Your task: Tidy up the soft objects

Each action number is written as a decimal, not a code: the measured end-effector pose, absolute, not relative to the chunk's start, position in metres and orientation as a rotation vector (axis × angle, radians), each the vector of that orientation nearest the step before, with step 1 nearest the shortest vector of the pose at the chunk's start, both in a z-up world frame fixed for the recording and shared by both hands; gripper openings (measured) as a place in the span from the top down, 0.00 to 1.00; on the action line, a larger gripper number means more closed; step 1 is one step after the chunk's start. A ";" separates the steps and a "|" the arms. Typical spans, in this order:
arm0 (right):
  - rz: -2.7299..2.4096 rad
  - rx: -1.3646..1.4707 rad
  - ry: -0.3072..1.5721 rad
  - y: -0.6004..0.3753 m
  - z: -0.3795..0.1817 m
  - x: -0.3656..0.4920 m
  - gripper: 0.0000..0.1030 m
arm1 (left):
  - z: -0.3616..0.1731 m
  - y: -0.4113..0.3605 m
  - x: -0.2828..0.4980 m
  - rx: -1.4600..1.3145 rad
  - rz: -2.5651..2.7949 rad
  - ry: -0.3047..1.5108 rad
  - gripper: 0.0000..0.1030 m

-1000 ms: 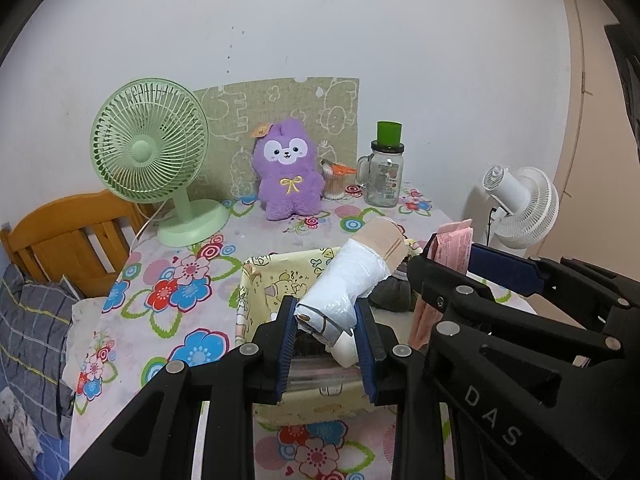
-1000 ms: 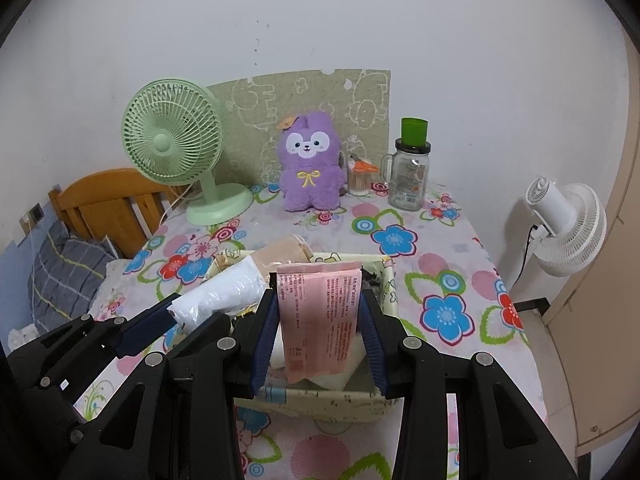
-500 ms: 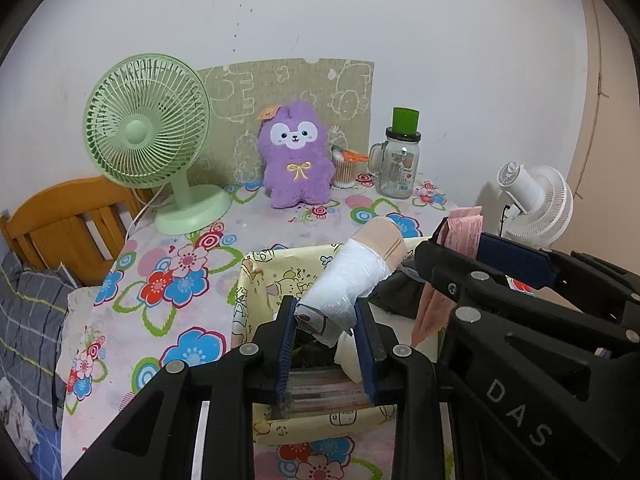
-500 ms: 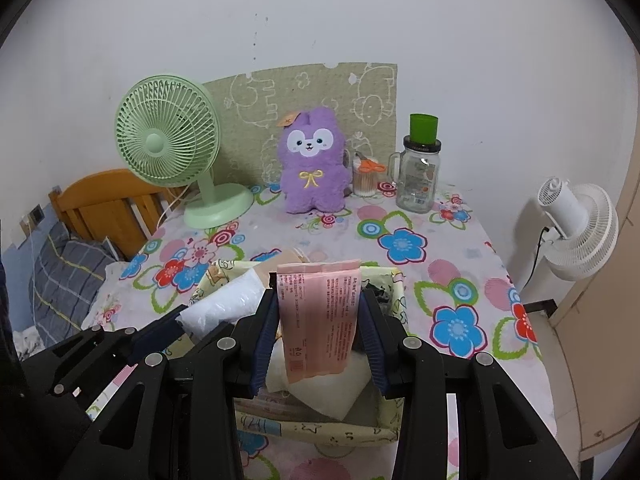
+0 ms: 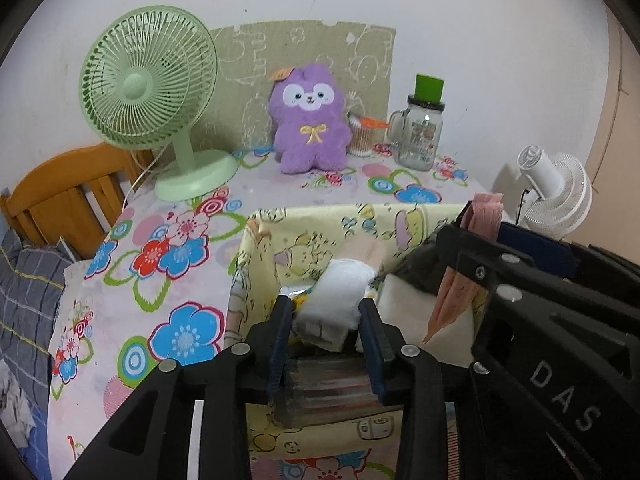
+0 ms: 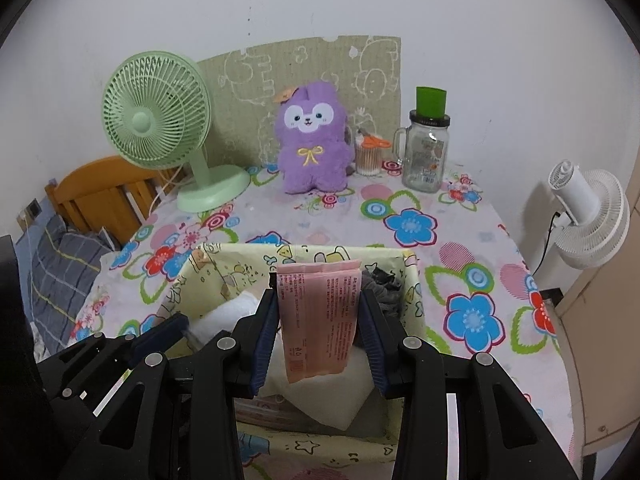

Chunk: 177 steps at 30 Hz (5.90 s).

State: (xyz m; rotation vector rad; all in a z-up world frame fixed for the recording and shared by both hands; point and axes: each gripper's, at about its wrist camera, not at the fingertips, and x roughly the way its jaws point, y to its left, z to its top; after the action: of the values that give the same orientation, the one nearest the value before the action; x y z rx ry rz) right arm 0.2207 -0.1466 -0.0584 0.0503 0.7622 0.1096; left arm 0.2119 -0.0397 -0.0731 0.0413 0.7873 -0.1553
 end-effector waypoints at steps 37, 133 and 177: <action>0.194 0.040 0.857 -0.140 -0.096 0.244 0.26 | -0.084 -0.051 0.213 0.069 -0.150 0.789 0.25; -0.078 0.076 0.549 -0.194 -0.022 0.041 0.01 | -0.023 -0.006 0.053 0.027 -0.060 0.550 0.00; -0.058 0.104 0.482 -0.195 -0.003 0.007 0.00 | -0.006 -0.003 0.023 -0.032 -0.105 0.484 0.00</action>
State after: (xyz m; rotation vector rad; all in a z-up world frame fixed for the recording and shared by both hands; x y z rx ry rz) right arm 0.0073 -0.1946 -0.0030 0.1036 0.4818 -0.0583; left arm 0.0232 -0.0030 -0.0061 -0.0315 0.4837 -0.1054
